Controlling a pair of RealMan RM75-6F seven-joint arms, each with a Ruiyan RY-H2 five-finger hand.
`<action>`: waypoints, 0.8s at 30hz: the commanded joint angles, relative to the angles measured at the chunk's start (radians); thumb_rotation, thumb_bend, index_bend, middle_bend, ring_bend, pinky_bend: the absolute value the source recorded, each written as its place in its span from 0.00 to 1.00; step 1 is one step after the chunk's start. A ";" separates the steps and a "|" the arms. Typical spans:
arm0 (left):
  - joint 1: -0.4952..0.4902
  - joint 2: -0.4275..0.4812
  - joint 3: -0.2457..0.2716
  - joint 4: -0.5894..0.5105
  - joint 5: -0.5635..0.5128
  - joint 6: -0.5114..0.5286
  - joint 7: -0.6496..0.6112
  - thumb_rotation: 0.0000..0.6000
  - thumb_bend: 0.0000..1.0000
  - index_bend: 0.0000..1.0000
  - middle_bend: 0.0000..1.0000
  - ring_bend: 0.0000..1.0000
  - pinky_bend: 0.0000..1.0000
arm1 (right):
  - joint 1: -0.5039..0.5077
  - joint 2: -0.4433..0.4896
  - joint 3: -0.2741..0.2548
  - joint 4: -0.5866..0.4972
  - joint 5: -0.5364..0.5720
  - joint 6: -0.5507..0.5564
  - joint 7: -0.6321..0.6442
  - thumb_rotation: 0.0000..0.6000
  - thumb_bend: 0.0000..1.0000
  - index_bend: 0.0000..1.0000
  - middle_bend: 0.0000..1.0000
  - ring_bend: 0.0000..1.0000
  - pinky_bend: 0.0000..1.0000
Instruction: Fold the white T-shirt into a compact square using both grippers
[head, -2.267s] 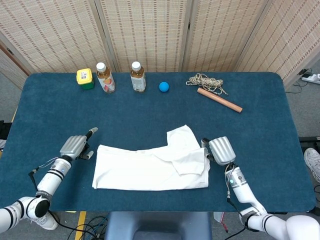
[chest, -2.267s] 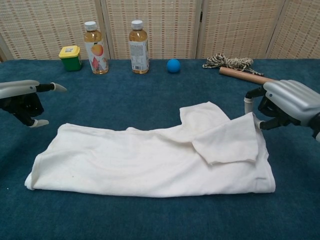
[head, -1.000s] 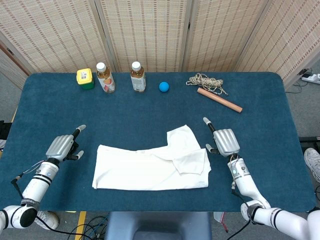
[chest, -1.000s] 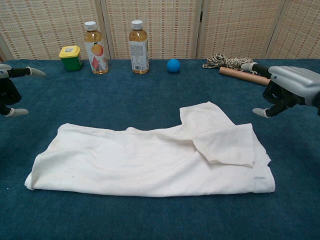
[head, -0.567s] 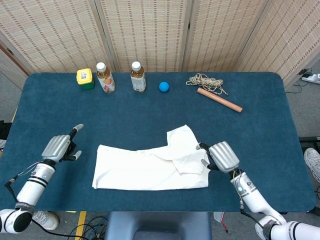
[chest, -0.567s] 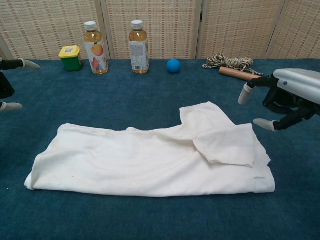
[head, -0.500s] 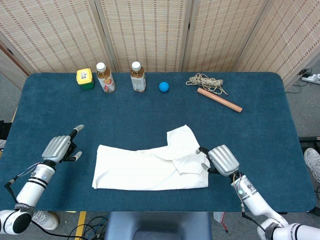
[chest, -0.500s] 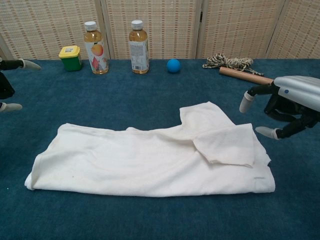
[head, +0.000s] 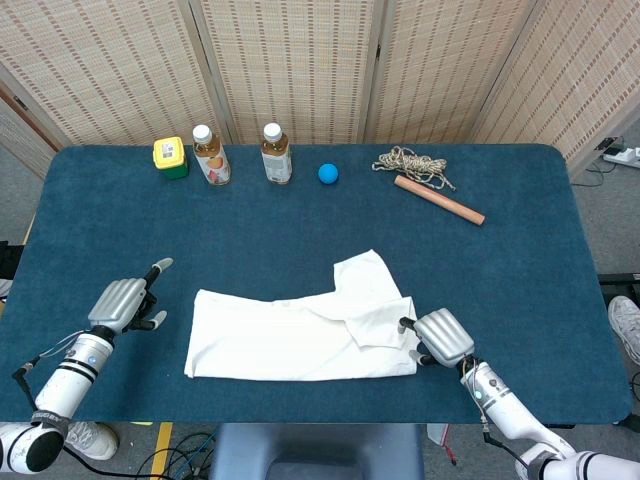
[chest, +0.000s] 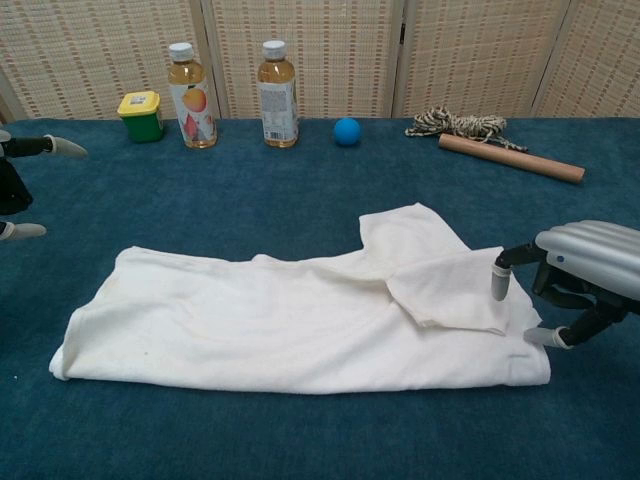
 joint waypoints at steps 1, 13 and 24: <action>0.001 -0.002 0.000 0.003 -0.002 0.000 -0.002 1.00 0.38 0.06 0.95 0.85 1.00 | 0.008 -0.026 0.008 0.022 0.006 -0.008 -0.003 1.00 0.25 0.42 0.95 0.99 1.00; 0.007 -0.002 0.002 0.014 0.000 -0.001 -0.018 1.00 0.38 0.06 0.95 0.85 1.00 | 0.029 -0.079 0.020 0.088 0.011 -0.027 -0.008 1.00 0.28 0.48 0.95 0.99 1.00; 0.013 -0.001 0.002 0.016 0.003 0.003 -0.026 1.00 0.38 0.06 0.95 0.85 1.00 | 0.034 -0.122 0.028 0.133 0.001 -0.003 0.001 1.00 0.38 0.62 0.97 0.99 1.00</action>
